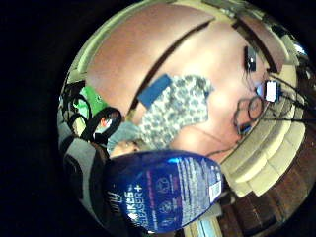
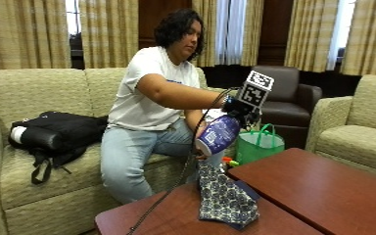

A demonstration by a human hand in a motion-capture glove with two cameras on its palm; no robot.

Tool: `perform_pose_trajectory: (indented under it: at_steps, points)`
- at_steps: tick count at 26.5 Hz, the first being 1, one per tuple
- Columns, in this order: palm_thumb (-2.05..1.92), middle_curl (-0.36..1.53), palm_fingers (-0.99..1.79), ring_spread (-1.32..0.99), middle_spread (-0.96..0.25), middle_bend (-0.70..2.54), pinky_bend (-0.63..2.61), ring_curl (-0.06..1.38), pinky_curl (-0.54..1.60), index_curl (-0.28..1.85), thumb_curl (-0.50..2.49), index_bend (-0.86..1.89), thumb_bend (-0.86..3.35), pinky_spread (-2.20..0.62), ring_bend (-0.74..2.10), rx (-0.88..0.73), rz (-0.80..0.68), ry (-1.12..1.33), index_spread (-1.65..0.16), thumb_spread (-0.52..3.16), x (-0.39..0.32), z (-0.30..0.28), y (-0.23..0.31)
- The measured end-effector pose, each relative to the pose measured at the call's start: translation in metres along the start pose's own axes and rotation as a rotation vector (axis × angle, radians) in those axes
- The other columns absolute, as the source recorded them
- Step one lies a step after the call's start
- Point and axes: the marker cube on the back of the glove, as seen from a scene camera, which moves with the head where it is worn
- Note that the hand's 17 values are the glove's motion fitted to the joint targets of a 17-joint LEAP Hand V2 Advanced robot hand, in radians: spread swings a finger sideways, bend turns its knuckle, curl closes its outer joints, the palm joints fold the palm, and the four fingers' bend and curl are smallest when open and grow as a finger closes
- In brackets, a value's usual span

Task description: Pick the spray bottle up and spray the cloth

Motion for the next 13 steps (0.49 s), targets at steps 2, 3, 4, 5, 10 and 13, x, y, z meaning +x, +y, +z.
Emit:
perform_pose_trajectory:
  at_steps: [2, 3, 4, 5, 10, 13]
  points:
    - [0.88, 0.53, 1.38, -0.22, -0.2, 0.66, 0.41, 0.45, 0.39, 0.59, 0.82, 0.41, -0.03, -0.31, 0.67, 0.097, -0.058, -0.04, -0.26, 0.41, -0.033, 0.004, -0.014]
    - [0.88, 0.53, 1.38, -0.22, -0.2, 0.66, 0.41, 0.45, 0.39, 0.6, 0.82, 0.41, -0.03, -0.31, 0.67, 0.145, -0.093, -0.078, -0.26, 0.41, -0.048, 0.007, -0.021]
    - [0.88, 0.53, 1.38, -0.22, -0.2, 0.66, 0.41, 0.45, 0.39, 0.6, 0.82, 0.4, -0.03, -0.31, 0.67, 0.194, -0.13, -0.129, -0.26, 0.41, -0.062, 0.01, -0.028]
    - [0.88, 0.53, 1.38, -0.22, -0.2, 0.66, 0.41, 0.45, 0.39, 0.6, 0.82, 0.4, -0.03, -0.31, 0.67, 0.241, -0.166, -0.188, -0.26, 0.41, -0.075, 0.014, -0.036]
    - [0.88, 0.53, 1.38, -0.21, -0.19, 0.66, 0.41, 0.46, 0.39, 0.6, 0.83, 0.39, -0.03, -0.3, 0.67, 0.44, -0.301, -0.499, -0.26, 0.42, -0.11, 0.041, -0.066]
    - [0.88, 0.53, 1.38, -0.21, -0.19, 0.66, 0.41, 0.46, 0.39, 0.6, 0.84, 0.38, -0.03, -0.3, 0.67, 0.467, -0.387, -0.704, -0.26, 0.42, -0.116, 0.065, -0.065]
